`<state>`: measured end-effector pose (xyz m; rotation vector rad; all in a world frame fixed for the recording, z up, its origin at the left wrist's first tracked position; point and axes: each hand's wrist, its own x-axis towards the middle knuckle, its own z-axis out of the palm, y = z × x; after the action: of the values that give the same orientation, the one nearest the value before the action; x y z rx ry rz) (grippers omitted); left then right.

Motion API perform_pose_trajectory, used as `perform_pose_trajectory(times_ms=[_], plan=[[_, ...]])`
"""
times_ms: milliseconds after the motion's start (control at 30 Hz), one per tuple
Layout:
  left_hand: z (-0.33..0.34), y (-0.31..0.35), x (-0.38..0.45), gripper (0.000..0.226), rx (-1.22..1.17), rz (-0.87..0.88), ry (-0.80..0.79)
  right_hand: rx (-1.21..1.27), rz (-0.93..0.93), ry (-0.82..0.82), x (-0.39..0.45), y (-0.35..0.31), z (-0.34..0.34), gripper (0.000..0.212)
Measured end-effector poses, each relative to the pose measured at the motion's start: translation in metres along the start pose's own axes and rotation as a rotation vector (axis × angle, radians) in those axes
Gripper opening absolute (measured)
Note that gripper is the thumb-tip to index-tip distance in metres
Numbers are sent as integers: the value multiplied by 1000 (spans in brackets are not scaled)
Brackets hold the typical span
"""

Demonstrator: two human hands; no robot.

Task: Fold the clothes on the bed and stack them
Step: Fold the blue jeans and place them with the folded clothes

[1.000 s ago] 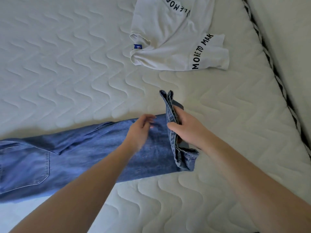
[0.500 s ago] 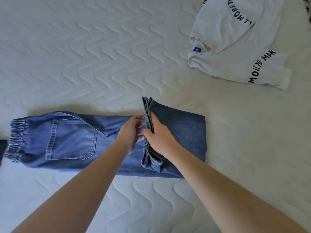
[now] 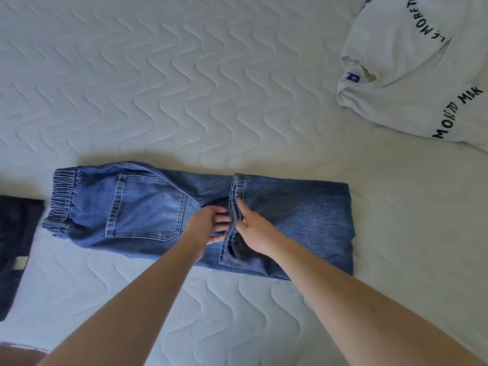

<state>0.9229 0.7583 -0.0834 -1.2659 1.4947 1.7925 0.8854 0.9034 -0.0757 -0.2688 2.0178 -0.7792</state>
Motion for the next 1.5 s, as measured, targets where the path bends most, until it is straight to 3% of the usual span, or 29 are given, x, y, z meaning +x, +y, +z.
perform_pose_trajectory(times_ms=[133,200,333,467,533,700,833,1033,1167,1367,1433,1500], plan=[[4,-5,5,32,112,51,-35,98,17,-3,-2,11,1,55],[6,-8,8,43,238,119,-26,134,-8,37,-7,21,-2,48],[16,-6,15,58,607,243,106,141,-44,238,-22,48,-17,39],[25,-8,18,27,802,330,162,-21,-8,426,-37,79,-36,41],[25,-10,18,15,791,382,163,-173,-14,466,-42,89,-40,45],[13,-18,16,13,737,371,228,-549,5,504,-48,110,-31,61],[7,-22,16,19,670,268,346,-702,67,397,-45,132,-18,68],[27,-32,10,42,752,266,270,-730,-16,356,-33,125,-3,73],[24,-34,11,27,817,302,336,-720,-128,320,-38,119,11,71],[22,-35,5,33,716,352,367,-738,-61,455,-57,146,-1,63],[26,-38,-3,45,725,433,439,-739,-22,506,-65,158,-8,63],[25,-42,-9,64,927,649,563,-720,22,561,-73,166,-12,63]])
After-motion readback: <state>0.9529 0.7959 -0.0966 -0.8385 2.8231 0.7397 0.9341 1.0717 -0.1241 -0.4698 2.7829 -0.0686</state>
